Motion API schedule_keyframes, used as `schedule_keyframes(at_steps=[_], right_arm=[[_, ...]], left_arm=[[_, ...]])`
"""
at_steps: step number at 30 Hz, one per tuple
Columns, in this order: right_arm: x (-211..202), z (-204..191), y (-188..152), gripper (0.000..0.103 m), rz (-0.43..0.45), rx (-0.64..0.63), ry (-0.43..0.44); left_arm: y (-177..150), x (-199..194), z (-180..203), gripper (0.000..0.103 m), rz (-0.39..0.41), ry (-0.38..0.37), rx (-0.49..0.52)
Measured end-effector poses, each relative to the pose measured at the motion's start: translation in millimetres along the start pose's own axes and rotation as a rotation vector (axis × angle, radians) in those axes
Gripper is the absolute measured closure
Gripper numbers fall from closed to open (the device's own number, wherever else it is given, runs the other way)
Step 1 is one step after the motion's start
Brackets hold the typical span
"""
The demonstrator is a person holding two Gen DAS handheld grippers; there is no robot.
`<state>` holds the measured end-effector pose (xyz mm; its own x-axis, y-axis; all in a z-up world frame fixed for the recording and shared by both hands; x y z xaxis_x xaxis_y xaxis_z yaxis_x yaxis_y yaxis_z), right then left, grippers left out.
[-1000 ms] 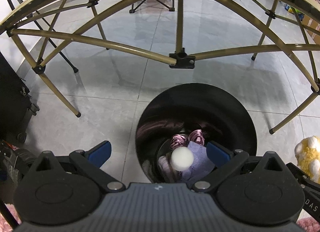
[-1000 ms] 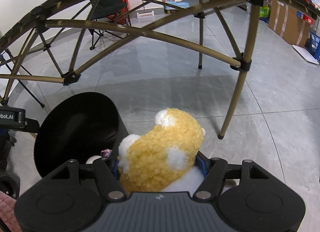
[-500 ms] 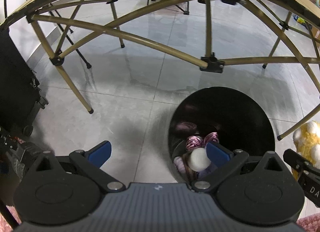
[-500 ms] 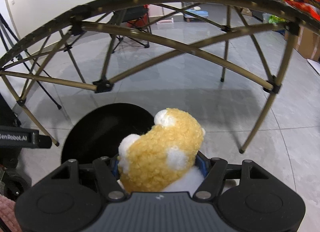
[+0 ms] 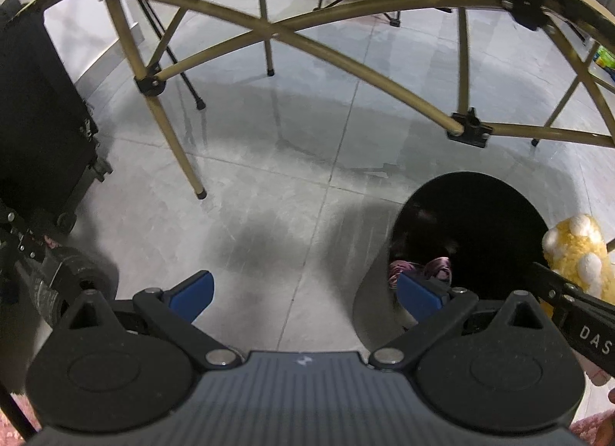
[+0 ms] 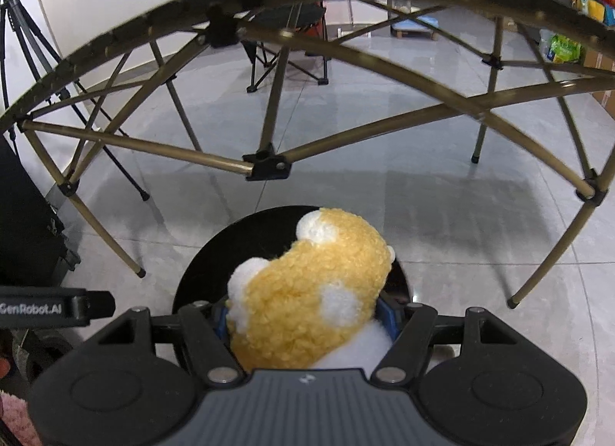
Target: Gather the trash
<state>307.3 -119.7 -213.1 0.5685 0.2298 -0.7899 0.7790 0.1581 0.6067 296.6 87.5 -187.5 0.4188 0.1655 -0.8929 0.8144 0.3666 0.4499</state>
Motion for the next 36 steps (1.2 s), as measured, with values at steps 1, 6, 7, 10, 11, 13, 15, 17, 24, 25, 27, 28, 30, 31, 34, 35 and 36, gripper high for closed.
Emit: schedule_keyframes(at_steps=[1, 6, 7, 10, 11, 13, 15, 17, 24, 25, 27, 28, 30, 31, 34, 35, 36], right_arm=[[4, -2, 1, 0.036, -0.008, 0.003, 0.004], [20, -12, 8, 0.036, -0.038, 0.003, 0.004], [24, -13, 8, 0.036, -0.048, 0.005, 0.003], [34, -17, 9, 0.036, -0.075, 0.009, 0.007], [37, -18, 10, 0.036, -0.085, 0.009, 0.006], [44, -21, 11, 0.036, -0.107, 0.009, -0.001], [51, -22, 11, 0.036, -0.126, 0.008, -0.004], [56, -23, 10, 0.036, -0.142, 0.005, -0.01], [65, -29, 10, 0.034, -0.159, -0.012, -0.011], [66, -30, 10, 0.031, -0.161, -0.014, -0.011], [67, -29, 11, 0.024, -0.168, -0.013, -0.011], [67, -30, 12, 0.014, -0.17, -0.012, -0.013], [66, -30, 14, 0.002, -0.166, -0.013, -0.02], [66, -29, 14, 0.0, -0.165, -0.013, -0.024], [67, -27, 13, 0.0, -0.186, -0.007, -0.019], [68, -27, 12, 0.0, -0.19, -0.005, -0.016], [68, -27, 11, 0.0, -0.194, -0.007, -0.015]], left_arm=[[1, 1, -3, 0.0, -0.002, 0.003, -0.005], [2, 6, -14, 0.0, -0.014, 0.017, -0.023], [2, 7, -15, 0.0, -0.015, 0.02, -0.025], [2, 11, -20, 0.0, -0.023, 0.031, -0.032], [2, 12, -21, 0.0, -0.026, 0.034, -0.034], [1, 14, -24, 0.0, -0.031, 0.039, -0.037], [2, 16, -28, 0.0, -0.037, 0.043, -0.041], [2, 18, -30, 0.0, -0.041, 0.046, -0.043], [2, 19, -32, 0.0, -0.045, 0.047, -0.044], [2, 19, -32, 0.0, -0.045, 0.047, -0.045], [2, 19, -33, 0.0, -0.046, 0.047, -0.045], [2, 19, -33, 0.0, -0.046, 0.047, -0.047], [2, 19, -35, 0.0, -0.047, 0.045, -0.048], [2, 19, -35, 0.0, -0.046, 0.044, -0.048], [1, 19, -37, 0.0, -0.046, 0.043, -0.048], [1, 19, -37, 0.0, -0.045, 0.042, -0.049], [1, 18, -37, 0.0, -0.044, 0.041, -0.048]])
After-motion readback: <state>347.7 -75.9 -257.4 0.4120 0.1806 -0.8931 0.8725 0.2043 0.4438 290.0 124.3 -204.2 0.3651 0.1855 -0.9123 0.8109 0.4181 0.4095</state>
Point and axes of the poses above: each gripper's, at about its wrist camera, not at the fingertips, and x roughly the way its jaws point, z to its right, y to its top, the point moved 1 cm from there along x, roughly the way its jaws point, and after that the axes turned 8 degrees about -x, right-handed, at the moved point
